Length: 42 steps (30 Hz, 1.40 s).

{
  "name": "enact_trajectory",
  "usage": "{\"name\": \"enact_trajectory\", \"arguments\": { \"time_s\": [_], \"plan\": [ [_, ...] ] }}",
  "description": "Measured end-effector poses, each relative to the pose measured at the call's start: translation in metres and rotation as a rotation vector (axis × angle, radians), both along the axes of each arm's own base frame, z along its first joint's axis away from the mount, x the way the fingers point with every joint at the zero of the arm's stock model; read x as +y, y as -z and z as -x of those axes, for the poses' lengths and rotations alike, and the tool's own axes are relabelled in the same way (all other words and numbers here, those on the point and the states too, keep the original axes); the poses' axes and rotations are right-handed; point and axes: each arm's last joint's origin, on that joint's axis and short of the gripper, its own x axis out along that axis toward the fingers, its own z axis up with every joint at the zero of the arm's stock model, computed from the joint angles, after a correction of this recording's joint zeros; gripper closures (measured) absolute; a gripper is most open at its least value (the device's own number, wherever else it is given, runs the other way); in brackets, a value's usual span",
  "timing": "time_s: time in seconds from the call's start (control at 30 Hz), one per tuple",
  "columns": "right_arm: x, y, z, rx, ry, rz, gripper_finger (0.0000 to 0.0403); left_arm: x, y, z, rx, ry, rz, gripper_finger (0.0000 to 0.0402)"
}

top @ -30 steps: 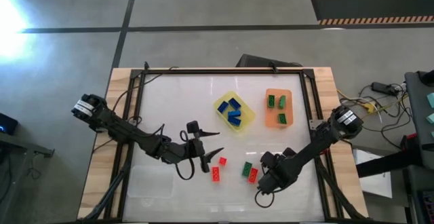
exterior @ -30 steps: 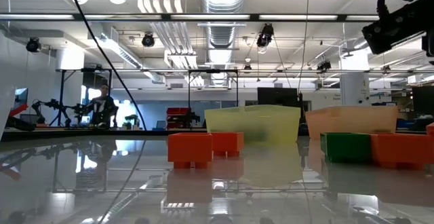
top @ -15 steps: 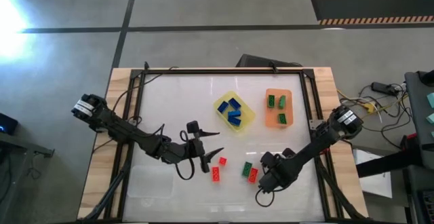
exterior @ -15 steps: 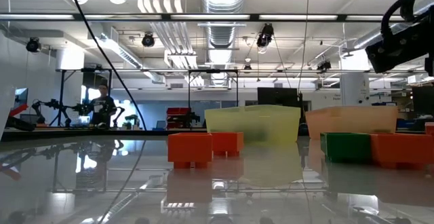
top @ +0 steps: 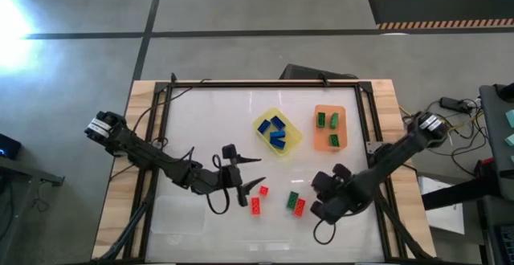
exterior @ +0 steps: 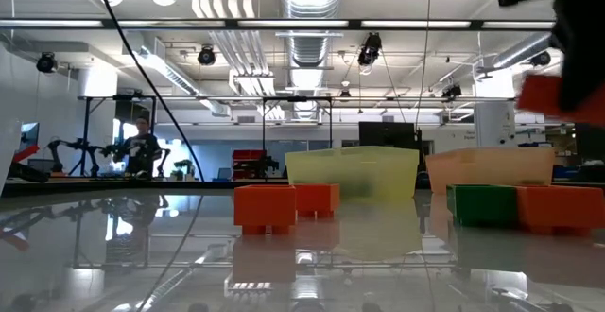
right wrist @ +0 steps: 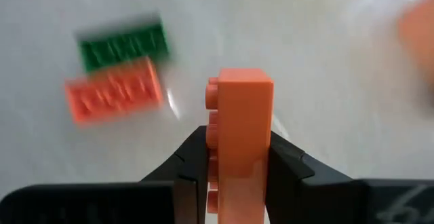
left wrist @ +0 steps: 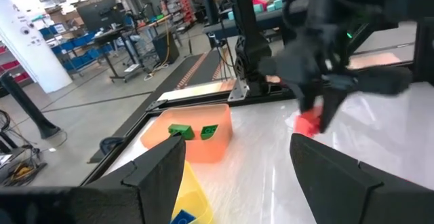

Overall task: Sort & place blocks by color
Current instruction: Put the orange game piece into the transparent bin

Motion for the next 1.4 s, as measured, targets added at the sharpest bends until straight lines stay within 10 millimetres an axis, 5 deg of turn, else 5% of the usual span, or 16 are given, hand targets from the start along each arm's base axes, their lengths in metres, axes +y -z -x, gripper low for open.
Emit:
{"name": "enact_trajectory", "arguments": {
  "time_s": [0.27,0.83,1.4],
  "plan": [
    [-0.012,-0.028,0.006,-0.380,-0.110,0.152,0.0323,-0.001,0.000,0.000,-0.020,0.032,0.075,0.0152],
    [-0.020,-0.030,0.003,-1.075,-0.678,0.283,0.0323,-0.008,-0.015,-0.001,-0.165,0.229,0.207,0.0152],
    [-0.034,-0.019,-0.011,-1.124,-0.709,0.347,0.0323,-0.007,0.003,-0.035,-0.352,0.271,0.178,0.0152]
  ]
}}
